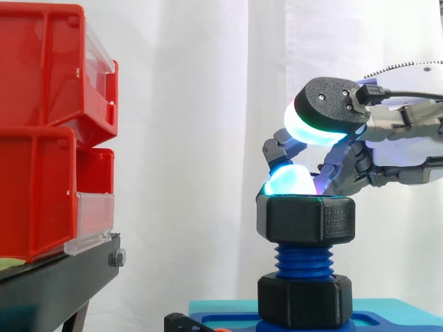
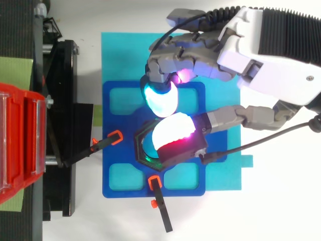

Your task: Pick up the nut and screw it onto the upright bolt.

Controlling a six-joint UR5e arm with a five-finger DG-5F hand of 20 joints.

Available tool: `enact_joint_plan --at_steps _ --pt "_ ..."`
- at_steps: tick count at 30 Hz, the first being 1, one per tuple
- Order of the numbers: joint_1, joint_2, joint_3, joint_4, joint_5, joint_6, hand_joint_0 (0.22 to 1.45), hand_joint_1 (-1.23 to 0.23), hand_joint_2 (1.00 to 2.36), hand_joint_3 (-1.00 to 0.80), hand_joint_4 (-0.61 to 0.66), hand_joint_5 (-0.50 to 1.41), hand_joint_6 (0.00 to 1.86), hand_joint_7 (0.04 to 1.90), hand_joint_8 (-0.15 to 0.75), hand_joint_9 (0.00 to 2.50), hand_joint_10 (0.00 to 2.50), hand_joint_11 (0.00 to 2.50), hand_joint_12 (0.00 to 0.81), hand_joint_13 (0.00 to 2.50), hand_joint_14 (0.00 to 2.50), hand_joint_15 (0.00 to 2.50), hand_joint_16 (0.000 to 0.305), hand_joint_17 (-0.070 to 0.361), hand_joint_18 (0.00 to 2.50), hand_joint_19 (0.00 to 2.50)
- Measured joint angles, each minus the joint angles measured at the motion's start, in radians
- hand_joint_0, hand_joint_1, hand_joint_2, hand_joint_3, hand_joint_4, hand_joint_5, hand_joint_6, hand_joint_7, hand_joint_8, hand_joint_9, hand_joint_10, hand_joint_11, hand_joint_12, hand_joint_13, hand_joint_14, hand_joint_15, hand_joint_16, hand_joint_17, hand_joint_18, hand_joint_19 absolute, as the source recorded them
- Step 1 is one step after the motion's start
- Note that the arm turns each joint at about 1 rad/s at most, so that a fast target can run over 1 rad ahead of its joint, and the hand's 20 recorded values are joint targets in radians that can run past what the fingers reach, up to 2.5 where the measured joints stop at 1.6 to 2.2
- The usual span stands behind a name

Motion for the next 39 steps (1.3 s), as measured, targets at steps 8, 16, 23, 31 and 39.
enact_joint_plan --at_steps 8,16,23,31,39 --pt "-0.012 0.000 0.007 0.006 -0.012 -0.005 0.47 -0.31 1.00 -0.50 0.13 -0.18 0.50 0.67 0.249 0.59 0.00 0.00 0.283 0.30 0.00 0.00 0.034 0.077 0.07 0.00" --pt "-0.017 0.000 0.020 0.011 -0.036 -0.015 0.44 -0.12 1.00 -0.50 0.03 -0.23 0.50 0.54 0.186 0.17 0.00 0.00 0.330 0.00 0.00 0.00 0.047 0.105 0.00 0.00" --pt "0.014 -0.002 0.020 0.016 -0.009 -0.014 0.44 0.03 1.00 -0.50 0.00 -0.22 0.50 0.53 0.157 0.05 0.00 0.00 0.338 0.00 0.00 0.00 0.050 0.113 0.00 0.00" --pt "0.059 -0.003 0.020 0.009 0.036 -0.010 0.45 0.05 1.00 -0.50 0.02 -0.19 0.50 0.54 0.149 0.06 0.00 0.00 0.331 0.00 0.00 0.00 0.049 0.110 0.00 0.00" --pt "0.077 -0.003 0.018 0.001 0.053 -0.009 0.46 0.02 1.00 -0.50 0.05 -0.17 0.50 0.60 0.156 0.10 0.00 0.00 0.321 0.00 0.00 0.00 0.047 0.106 0.00 0.00"
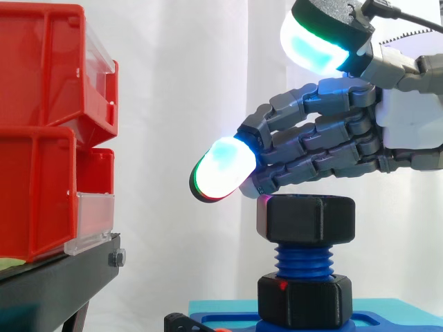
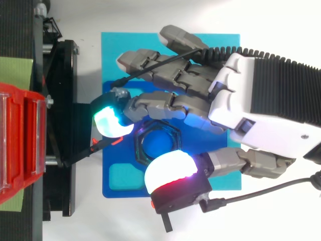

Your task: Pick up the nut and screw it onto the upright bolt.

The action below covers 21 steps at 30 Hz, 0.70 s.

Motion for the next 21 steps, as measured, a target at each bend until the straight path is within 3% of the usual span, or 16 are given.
enact_joint_plan --at_steps 9,21 --pt "-0.002 0.000 -0.005 -0.003 -0.003 0.000 0.47 -0.02 1.00 -0.50 0.09 -0.16 0.50 0.73 0.190 0.16 0.00 0.00 0.321 0.00 0.00 0.00 0.045 0.101 0.00 0.00" --pt "-0.008 0.000 -0.005 -0.009 -0.008 0.001 0.49 -0.19 1.00 -0.50 0.21 -0.09 0.50 0.94 0.243 0.47 0.00 0.00 0.277 0.15 0.00 0.00 0.034 0.077 0.00 0.00"
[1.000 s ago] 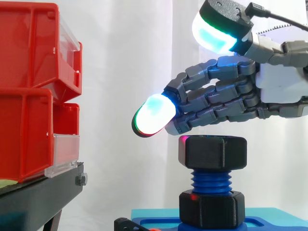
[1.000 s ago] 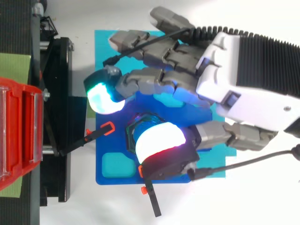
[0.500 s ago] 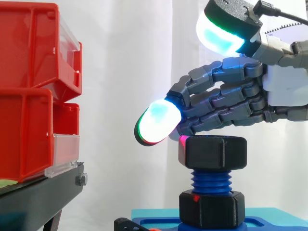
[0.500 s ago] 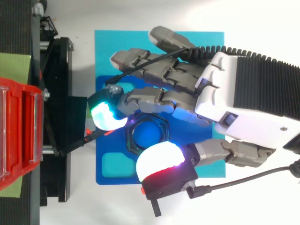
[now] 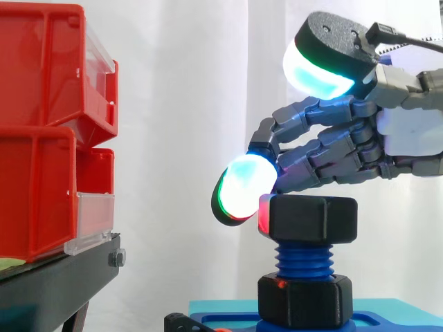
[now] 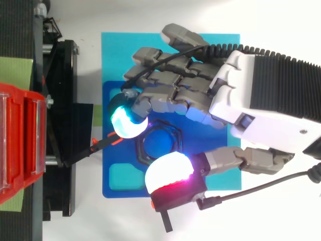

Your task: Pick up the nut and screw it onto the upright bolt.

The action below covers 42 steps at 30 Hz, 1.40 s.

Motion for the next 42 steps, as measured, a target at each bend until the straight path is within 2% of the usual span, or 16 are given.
enact_joint_plan --at_steps 14,25,30,36,38,42 --pt "-0.013 0.000 0.000 0.000 -0.018 -0.001 0.51 -0.31 1.00 -0.50 0.22 -0.02 0.50 1.13 0.259 0.65 0.00 0.00 0.243 0.28 0.00 0.00 0.027 0.060 0.00 0.00" --pt "-0.050 0.000 0.000 -0.002 -0.069 -0.005 0.52 -0.40 1.00 -0.50 0.08 0.05 0.50 1.29 0.247 0.94 0.00 0.00 0.207 0.48 0.00 0.00 0.019 0.044 0.17 0.00" --pt "-0.066 0.000 0.000 -0.002 -0.090 -0.006 0.53 -0.45 1.00 -0.50 0.04 0.09 0.50 1.33 0.199 1.19 0.00 0.00 0.167 0.65 0.00 0.00 0.013 0.029 0.35 0.00" --pt "-0.084 0.000 0.000 -0.002 -0.124 -0.007 0.54 -0.48 1.00 -0.50 0.05 0.11 0.50 1.40 0.192 1.74 0.00 0.05 0.081 0.97 0.00 0.00 0.001 0.002 0.66 0.00" --pt "-0.090 0.000 0.000 -0.002 -0.134 -0.008 0.54 -0.48 1.00 -0.50 0.04 0.12 0.50 1.40 0.193 1.82 0.00 0.10 0.072 1.07 0.00 0.00 0.001 -0.003 0.73 0.00" --pt "-0.099 0.000 0.000 -0.002 -0.146 -0.008 0.53 -0.46 1.00 -0.50 0.04 0.12 0.50 1.42 0.199 1.85 0.00 0.12 0.073 1.11 0.00 0.00 0.001 -0.003 0.78 0.00"
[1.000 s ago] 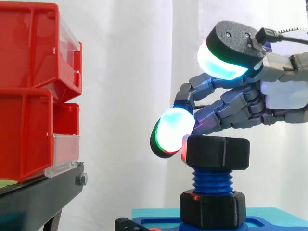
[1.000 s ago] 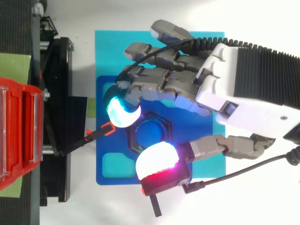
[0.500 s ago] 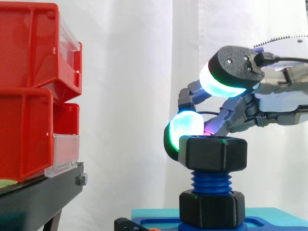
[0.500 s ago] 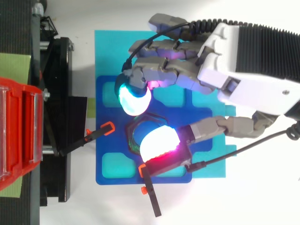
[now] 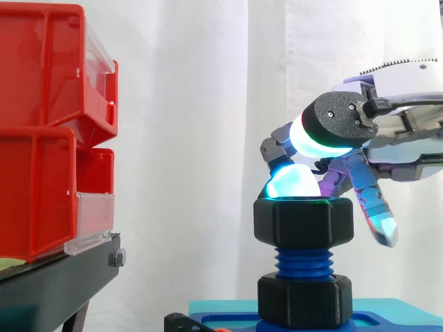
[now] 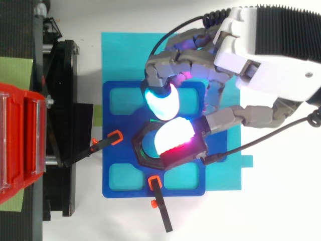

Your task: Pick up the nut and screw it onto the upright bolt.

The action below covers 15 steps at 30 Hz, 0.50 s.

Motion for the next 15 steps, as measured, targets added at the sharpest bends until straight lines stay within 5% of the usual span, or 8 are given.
enact_joint_plan --at_steps 6,11,15 --pt "-0.013 0.000 0.000 0.000 -0.009 -0.002 0.51 -0.39 1.00 -0.50 0.08 0.07 0.50 1.32 0.253 1.75 0.01 0.25 0.135 1.04 0.00 0.00 0.004 0.009 0.65 0.00" --pt "-0.026 0.001 0.000 0.002 -0.022 -0.002 0.49 -0.35 1.00 -0.50 0.20 -0.06 0.50 0.93 0.244 1.31 0.01 0.17 0.211 0.77 0.00 0.00 0.020 0.044 0.48 0.00" --pt "-0.036 0.002 0.001 0.008 -0.029 -0.008 0.47 -0.32 1.00 -0.50 0.15 -0.15 0.50 0.68 0.246 0.89 0.00 0.00 0.254 0.49 0.00 0.00 0.029 0.066 0.25 0.00"
